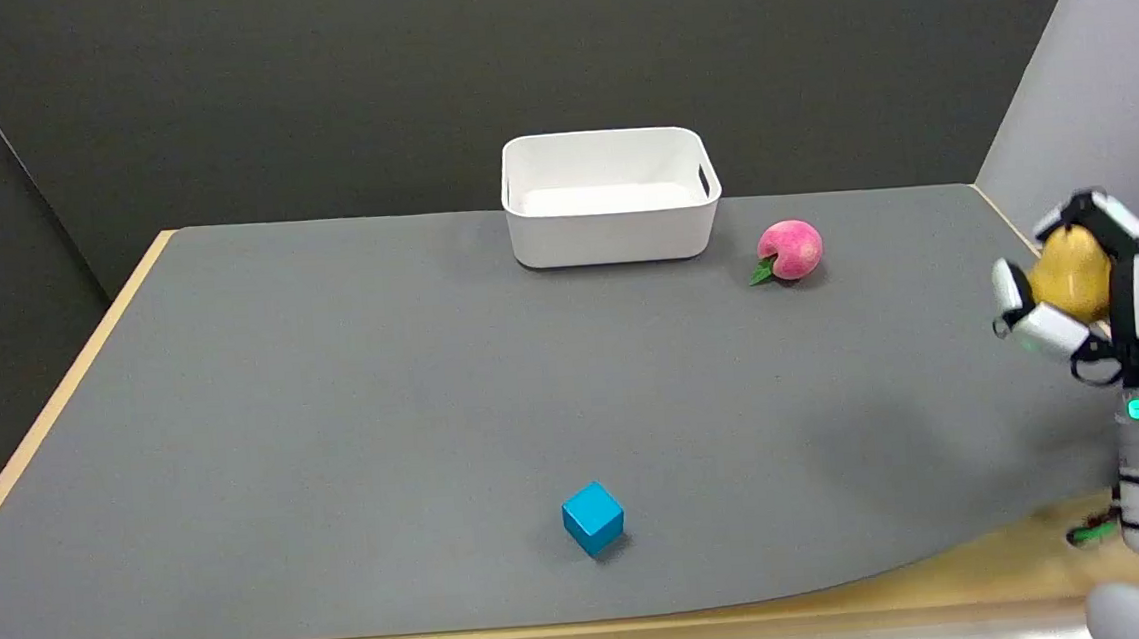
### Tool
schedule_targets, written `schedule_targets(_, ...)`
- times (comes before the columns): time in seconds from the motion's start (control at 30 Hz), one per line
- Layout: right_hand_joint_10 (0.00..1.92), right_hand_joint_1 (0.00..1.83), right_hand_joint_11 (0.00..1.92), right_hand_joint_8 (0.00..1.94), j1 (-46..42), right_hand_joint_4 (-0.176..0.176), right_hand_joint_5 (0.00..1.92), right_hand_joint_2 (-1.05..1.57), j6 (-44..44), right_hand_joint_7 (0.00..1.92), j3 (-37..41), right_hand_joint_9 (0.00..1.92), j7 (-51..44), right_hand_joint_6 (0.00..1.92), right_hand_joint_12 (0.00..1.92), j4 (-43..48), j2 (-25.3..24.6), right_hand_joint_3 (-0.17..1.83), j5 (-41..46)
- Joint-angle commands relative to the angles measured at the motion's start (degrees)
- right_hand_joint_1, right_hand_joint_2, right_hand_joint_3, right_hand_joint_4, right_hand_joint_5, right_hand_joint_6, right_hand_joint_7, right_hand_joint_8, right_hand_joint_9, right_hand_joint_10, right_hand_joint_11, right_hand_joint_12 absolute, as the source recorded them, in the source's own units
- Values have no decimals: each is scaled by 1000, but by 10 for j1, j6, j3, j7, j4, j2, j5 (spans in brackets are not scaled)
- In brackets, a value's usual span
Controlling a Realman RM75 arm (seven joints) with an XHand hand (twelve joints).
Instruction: Place the pear in the white box.
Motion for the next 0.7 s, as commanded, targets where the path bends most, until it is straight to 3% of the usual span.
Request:
schedule_targets(0.03,1921,1134,826,1941,153,19,740,753,-88,886,69,1123,-12,1921,1921,127,49,738,-192)
schedule_targets(0.23,1921,1136,814,1941,305,13,707,759,-202,871,-45,1113,-15,1921,1921,69,21,738,-198)
schedule_targets(0.33,1921,882,788,1941,376,-19,668,888,-253,856,-85,1105,-11,1921,1921,18,-22,1059,-202)
schedule_targets(0.7,1921,877,738,1941,521,-21,652,909,-416,802,-126,1079,-15,1921,1921,-126,-153,1026,-272)
